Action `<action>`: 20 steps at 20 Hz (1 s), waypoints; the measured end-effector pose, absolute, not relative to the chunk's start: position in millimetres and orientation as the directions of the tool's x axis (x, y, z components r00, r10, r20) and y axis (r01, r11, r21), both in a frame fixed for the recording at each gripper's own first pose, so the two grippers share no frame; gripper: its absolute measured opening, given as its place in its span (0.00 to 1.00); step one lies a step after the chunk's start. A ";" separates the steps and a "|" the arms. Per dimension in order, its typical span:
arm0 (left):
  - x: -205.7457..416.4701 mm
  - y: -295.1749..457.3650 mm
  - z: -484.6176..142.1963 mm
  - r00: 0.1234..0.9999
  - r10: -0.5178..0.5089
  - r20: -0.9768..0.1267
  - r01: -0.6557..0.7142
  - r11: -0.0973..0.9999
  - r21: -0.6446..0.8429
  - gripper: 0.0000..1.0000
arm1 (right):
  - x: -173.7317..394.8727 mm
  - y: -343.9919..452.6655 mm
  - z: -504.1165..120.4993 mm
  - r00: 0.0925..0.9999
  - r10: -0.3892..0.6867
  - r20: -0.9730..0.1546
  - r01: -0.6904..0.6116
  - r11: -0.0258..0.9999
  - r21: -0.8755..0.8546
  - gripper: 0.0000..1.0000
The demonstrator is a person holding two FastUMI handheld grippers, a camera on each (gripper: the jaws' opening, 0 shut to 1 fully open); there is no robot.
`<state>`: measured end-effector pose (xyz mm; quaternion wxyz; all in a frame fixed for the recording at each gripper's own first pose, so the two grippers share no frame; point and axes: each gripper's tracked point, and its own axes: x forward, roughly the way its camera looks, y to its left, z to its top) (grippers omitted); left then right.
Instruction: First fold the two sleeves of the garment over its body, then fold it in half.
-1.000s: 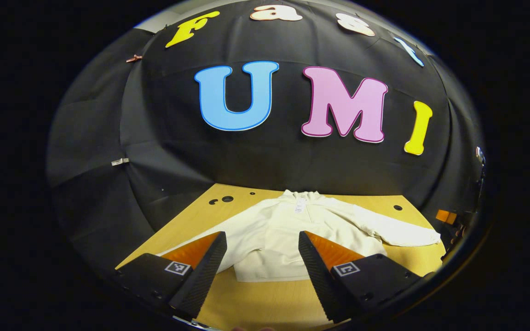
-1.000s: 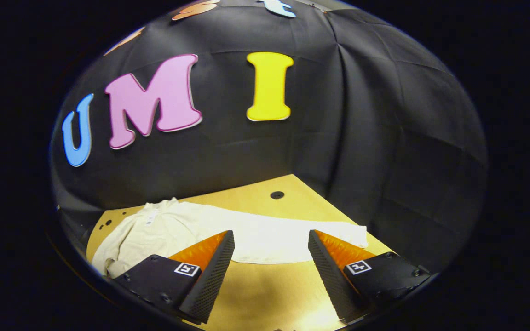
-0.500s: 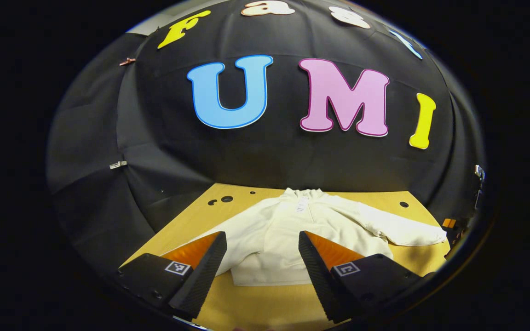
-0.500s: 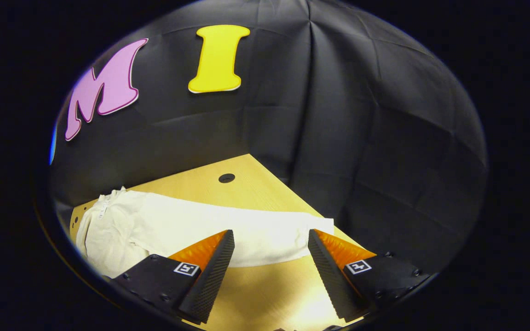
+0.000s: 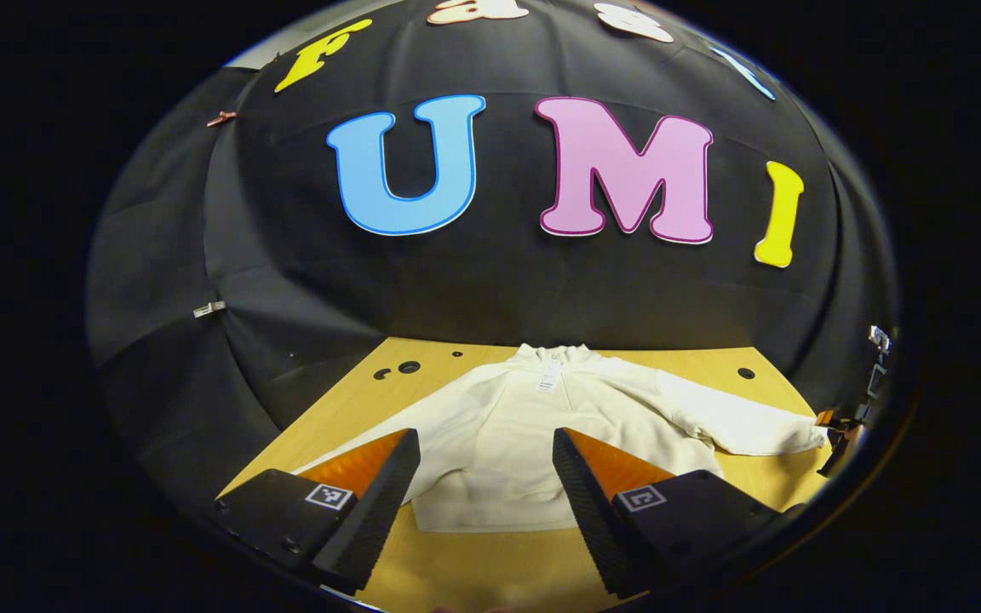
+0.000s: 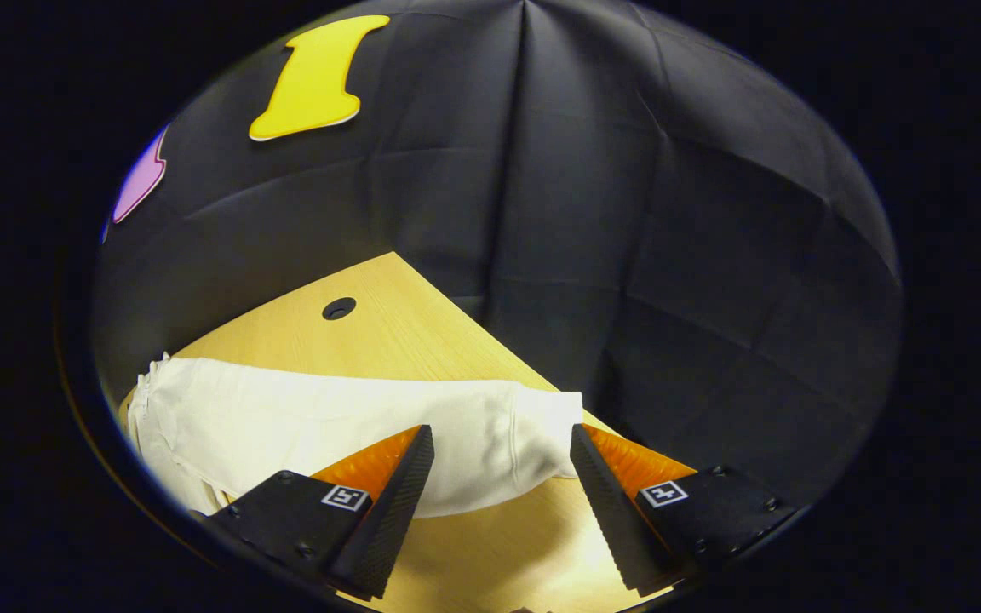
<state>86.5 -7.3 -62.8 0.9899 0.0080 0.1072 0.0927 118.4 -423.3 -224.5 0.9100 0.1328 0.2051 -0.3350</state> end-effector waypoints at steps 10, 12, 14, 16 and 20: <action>86.4 -22.7 -64.5 0.953 0.163 -0.257 -0.165 0.986 0.016 0.96 | 119.5 -442.5 -276.6 0.608 -0.517 -0.603 0.702 0.705 0.103 0.99; 87.5 -26.8 -61.8 0.953 0.159 -0.257 -0.162 0.987 0.010 0.96 | 118.7 -443.5 -275.2 0.611 -0.519 -0.598 0.704 0.701 0.112 1.00; 90.2 -33.7 -61.0 0.954 0.147 -0.262 -0.157 0.987 -0.018 0.96 | 121.2 -441.7 -273.6 0.629 -0.509 -0.587 0.680 0.726 0.099 0.87; 94.3 -43.3 -57.5 0.956 0.129 -0.263 -0.147 0.988 -0.048 0.97 | 130.0 -435.5 -273.7 0.652 -0.496 -0.573 0.652 0.753 0.089 0.83; 91.0 -54.8 -49.8 0.962 0.104 -0.252 -0.119 0.992 -0.047 0.96 | 137.9 -422.7 -274.3 0.657 -0.480 -0.582 0.652 0.749 0.119 0.38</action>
